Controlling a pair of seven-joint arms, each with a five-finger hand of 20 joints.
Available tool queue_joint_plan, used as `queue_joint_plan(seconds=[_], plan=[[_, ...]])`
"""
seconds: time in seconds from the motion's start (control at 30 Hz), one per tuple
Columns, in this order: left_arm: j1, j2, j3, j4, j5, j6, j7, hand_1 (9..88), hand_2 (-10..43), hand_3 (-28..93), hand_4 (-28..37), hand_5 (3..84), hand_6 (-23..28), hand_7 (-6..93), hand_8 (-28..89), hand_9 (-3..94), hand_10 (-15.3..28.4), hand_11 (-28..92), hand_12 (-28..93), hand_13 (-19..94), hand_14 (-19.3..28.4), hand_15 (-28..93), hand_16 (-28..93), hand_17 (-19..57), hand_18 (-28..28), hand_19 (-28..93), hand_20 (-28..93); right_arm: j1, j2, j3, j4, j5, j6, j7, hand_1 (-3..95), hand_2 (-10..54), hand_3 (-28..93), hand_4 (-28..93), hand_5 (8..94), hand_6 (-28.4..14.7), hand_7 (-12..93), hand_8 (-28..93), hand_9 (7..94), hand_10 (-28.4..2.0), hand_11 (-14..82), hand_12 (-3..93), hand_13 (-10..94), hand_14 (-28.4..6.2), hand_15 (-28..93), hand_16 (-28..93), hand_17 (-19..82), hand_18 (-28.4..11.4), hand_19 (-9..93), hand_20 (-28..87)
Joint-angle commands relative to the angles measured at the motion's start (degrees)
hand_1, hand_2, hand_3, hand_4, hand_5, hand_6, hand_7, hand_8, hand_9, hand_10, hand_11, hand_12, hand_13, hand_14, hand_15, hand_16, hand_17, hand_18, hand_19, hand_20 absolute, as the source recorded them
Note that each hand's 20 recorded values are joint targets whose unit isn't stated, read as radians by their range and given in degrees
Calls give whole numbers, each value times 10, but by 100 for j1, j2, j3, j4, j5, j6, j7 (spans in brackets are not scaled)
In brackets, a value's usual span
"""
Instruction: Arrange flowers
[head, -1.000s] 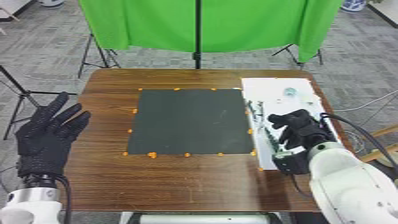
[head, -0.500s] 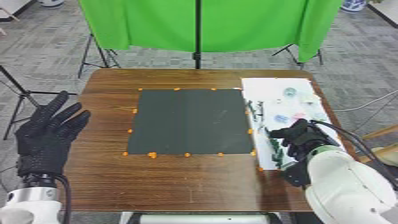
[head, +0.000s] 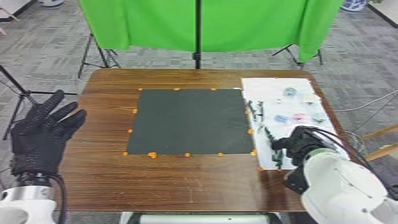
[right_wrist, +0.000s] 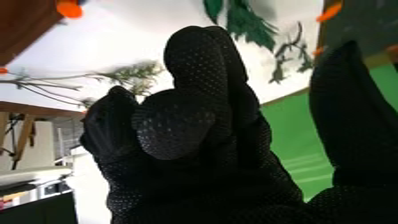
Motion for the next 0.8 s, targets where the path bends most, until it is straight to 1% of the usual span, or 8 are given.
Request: queue_joint_plan(seconds=[0.03,0.3,0.33,0.37,0.43,0.47,0.63,0.8], plan=[[87,-60,2,-24,35,-5,-108,202,90,769,-283,348,89,128,-90,299,195,260,105,239,269,505,-95,-64,238,633,85,194,47,-462,193,-360,-135,240,295,-3,675,-196,641,-117,440,-120,723,-201,549,236,754,-120,773,206,521,-231,932,311],[86,-85,-6,-30,47,-14,-141,202,89,771,-283,348,90,126,-89,300,195,260,105,239,270,506,-97,-65,237,630,83,466,127,-935,338,-735,-127,438,295,-3,677,-197,637,-117,443,-122,719,-201,549,236,749,-122,774,205,519,-231,932,306],[71,-94,-6,-25,59,-21,-178,202,89,771,-283,348,90,126,-89,300,195,260,105,239,270,506,-97,-65,237,631,83,453,123,-944,342,-743,-132,444,295,-3,677,-198,636,-117,443,-122,719,-201,549,236,749,-122,773,205,518,-232,932,306],[87,-87,0,-31,43,-10,-151,202,89,771,-283,348,90,126,-89,300,195,260,105,239,270,506,-97,-66,237,631,83,492,128,-999,363,-739,-139,458,295,-2,675,-198,636,-117,442,-123,718,-202,549,236,749,-122,773,204,517,-232,932,306],[64,-98,4,-24,56,-26,-185,202,89,771,-283,348,89,127,-89,300,195,261,105,239,271,506,-97,-66,237,630,83,550,128,-1104,406,-799,-155,497,296,-3,675,-198,635,-117,442,-123,717,-202,549,235,748,-123,773,204,515,-233,932,305],[69,-90,10,-22,50,-31,-170,202,89,771,-283,348,90,127,-89,299,195,260,105,239,271,506,-98,-66,237,630,83,574,135,-1152,423,-824,-182,503,296,-3,675,-198,634,-117,443,-123,717,-202,549,235,748,-122,773,204,515,-233,932,305],[54,-98,14,-27,59,-15,-197,202,89,770,-283,348,90,127,-89,300,195,261,105,239,270,507,-97,-66,237,630,83,888,235,-1760,590,-1195,-196,634,297,-6,679,-198,632,-117,444,-124,715,-202,547,234,746,-123,772,203,513,-234,932,303],[71,-96,13,-25,55,-10,-194,202,90,770,-283,348,90,127,-89,300,195,261,105,239,270,506,-98,-66,236,628,82,968,209,-1995,700,-1420,-118,618,297,-4,680,-200,631,-116,448,-125,712,-202,547,233,746,-122,772,201,512,-233,932,299]])
